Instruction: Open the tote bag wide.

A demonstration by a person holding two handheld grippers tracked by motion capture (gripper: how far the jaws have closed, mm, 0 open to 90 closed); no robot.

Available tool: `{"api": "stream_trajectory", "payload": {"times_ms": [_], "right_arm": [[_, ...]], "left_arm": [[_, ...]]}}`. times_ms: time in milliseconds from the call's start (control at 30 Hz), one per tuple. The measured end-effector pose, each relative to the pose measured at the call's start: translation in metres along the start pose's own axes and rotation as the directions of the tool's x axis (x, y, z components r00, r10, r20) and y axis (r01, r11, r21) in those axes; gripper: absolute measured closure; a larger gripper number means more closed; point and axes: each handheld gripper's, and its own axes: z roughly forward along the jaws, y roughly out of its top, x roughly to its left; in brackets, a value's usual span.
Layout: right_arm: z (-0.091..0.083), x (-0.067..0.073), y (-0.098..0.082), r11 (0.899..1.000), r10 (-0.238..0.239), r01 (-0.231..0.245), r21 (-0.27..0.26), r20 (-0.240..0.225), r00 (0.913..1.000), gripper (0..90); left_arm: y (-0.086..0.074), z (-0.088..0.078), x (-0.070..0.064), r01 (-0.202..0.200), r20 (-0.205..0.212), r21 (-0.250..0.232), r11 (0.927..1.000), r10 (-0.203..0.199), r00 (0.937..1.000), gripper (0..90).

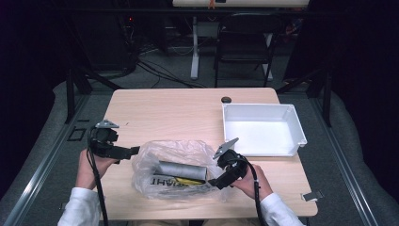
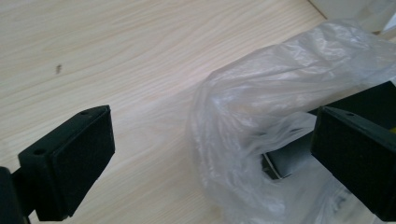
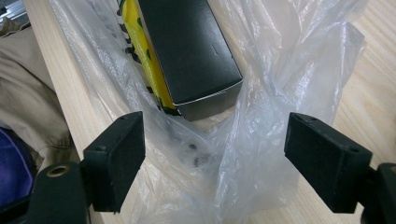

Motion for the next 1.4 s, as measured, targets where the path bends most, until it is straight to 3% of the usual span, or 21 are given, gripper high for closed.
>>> {"api": "stream_trajectory", "payload": {"times_ms": [167, 267, 333, 400, 467, 533, 567, 600, 633, 733, 767, 800, 833, 933, 1000, 1100, 1133, 1233, 1300, 1333, 1400], "right_arm": [[-0.002, 0.001, 0.002, 1.0, 0.002, -0.002, -0.003, 0.004, 1.0, 20.0], [-0.003, 0.002, 0.006, 1.0, -0.028, 0.028, 0.013, 0.011, 0.9996, 19.2], [-0.002, 0.004, 0.009, 0.999, -0.034, 0.034, 0.015, 0.005, 0.9994, 18.5], [-0.001, 0.005, 0.012, 0.999, -0.046, 0.046, 0.018, 0.006, 0.9989, 18.4], [0.002, 0.006, 0.016, 0.999, -0.049, 0.049, 0.024, 0.002, 0.9988, 18.6], [0.004, 0.006, 0.017, 0.998, -0.053, 0.053, 0.032, 0.002, 0.9986, 19.0], [0.005, 0.007, 0.018, 0.998, -0.054, 0.054, 0.042, 0.003, 0.9985, 19.4], [0.006, 0.007, 0.018, 0.998, -0.056, 0.056, 0.043, 0.003, 0.9984, 19.8], [0.006, 0.007, 0.018, 0.998, -0.056, 0.056, 0.043, 0.003, 0.9984, 19.8], [0.008, 0.008, 0.019, 0.997, -0.054, 0.054, 0.05, 0.003, 0.9985, 20.0], [0.009, 0.006, 0.018, 0.997, -0.052, 0.052, 0.053, 0.006, 0.9986, 20.0], [0.009, 0.006, 0.018, 0.997, -0.052, 0.052, 0.053, 0.006, 0.9986, 20.0], [0.009, 0.005, 0.018, 0.998, -0.047, 0.046, 0.052, 0.007, 0.9989, 20.0], [0.012, -0.002, 0.014, 0.998, -0.026, 0.026, 0.061, 0.009, 0.9996, 19.9], [0.016, -0.005, 0.011, 0.997, -0.017, 0.016, 0.073, 0.009, 0.9998, 20.1], [0.02, -0.009, 0.01, 0.995, -0.02, 0.018, 0.096, 0.015, 0.9997, 20.3], [0.026, -0.011, 0.008, 0.994, -0.013, 0.011, 0.106, 0.012, 0.9998, 20.3], [0.032, -0.012, 0.005, 0.992, -0.013, 0.01, 0.127, 0.021, 0.9997, 20.4], [0.036, -0.013, 0.004, 0.989, -0.017, 0.013, 0.145, 0.025, 0.9996, 20.5], [0.036, -0.013, 0.004, 0.989, -0.017, 0.013, 0.145, 0.025, 0.9996, 20.5], [0.04, -0.012, 0.003, 0.987, -0.023, 0.018, 0.16, 0.03, 0.9993, 20.6]], "left_arm": [[-0.013, 0.0, 0.012, 0.012, -0.101, 0.047, 0.9988, -0.007, 0.9949, 0.0], [-0.026, 0.006, 0.02, 0.029, -0.13, 0.093, 0.9952, -0.017, 0.9914, 0.0], [-0.033, 0.008, 0.023, 0.045, -0.129, 0.093, 0.9946, -0.033, 0.991, 0.0], [-0.036, 0.005, 0.022, 0.062, -0.096, 0.076, 0.9952, -0.054, 0.9939, 0.0], [-0.036, -0.001, 0.014, 0.043, -0.067, 0.057, 0.9974, -0.039, 0.997, 2.1], [-0.035, -0.008, -0.009, -0.003, 0.006, 0.028, 0.9996, 0.003, 1.0, 5.5], [-0.035, -0.008, -0.009, -0.003, 0.006, 0.028, 0.9996, 0.003, 1.0, 7.2], [-0.034, -0.007, -0.029, -0.059, 0.041, 0.034, 0.9977, 0.057, 0.9975, 9.7], [-0.034, -0.007, -0.029, -0.059, 0.041, 0.034, 0.9977, 0.057, 0.9975, 13.6], [-0.035, 0.003, -0.055, -0.122, 0.074, 0.075, 0.9897, 0.117, 0.9905, 18.3], [-0.036, 0.008, -0.059, -0.144, 0.073, 0.096, 0.9849, 0.137, 0.9878, 38.3], [-0.038, 0.014, -0.062, -0.148, 0.062, 0.117, 0.982, 0.141, 0.988, 38.3], [-0.041, 0.021, -0.062, -0.154, 0.052, 0.152, 0.9763, 0.147, 0.9877, 44.0], [-0.05, 0.035, -0.055, -0.125, 0.033, 0.197, 0.9723, 0.121, 0.9921, 76.0], [-0.057, 0.045, -0.048, -0.1, 0.012, 0.232, 0.9676, 0.1, 0.9949, 83.3], [-0.058, 0.047, -0.041, -0.072, -0.015, 0.239, 0.9684, 0.078, 0.9969, 87.6], [-0.059, 0.05, -0.033, -0.029, -0.042, 0.247, 0.9686, 0.041, 0.9983, 88.2], [-0.062, 0.061, -0.023, -0.007, -0.074, 0.302, 0.9532, 0.031, 0.9968, 88.3], [-0.063, 0.067, -0.021, -0.017, -0.1, 0.334, 0.9425, 0.053, 0.9936, 88.3], [-0.063, 0.067, -0.021, -0.017, -0.1, 0.334, 0.9425, 0.053, 0.9936, 88.2], [-0.063, 0.074, -0.023, -0.04, -0.122, 0.371, 0.9278, 0.091, 0.9884, 88.2]]}}
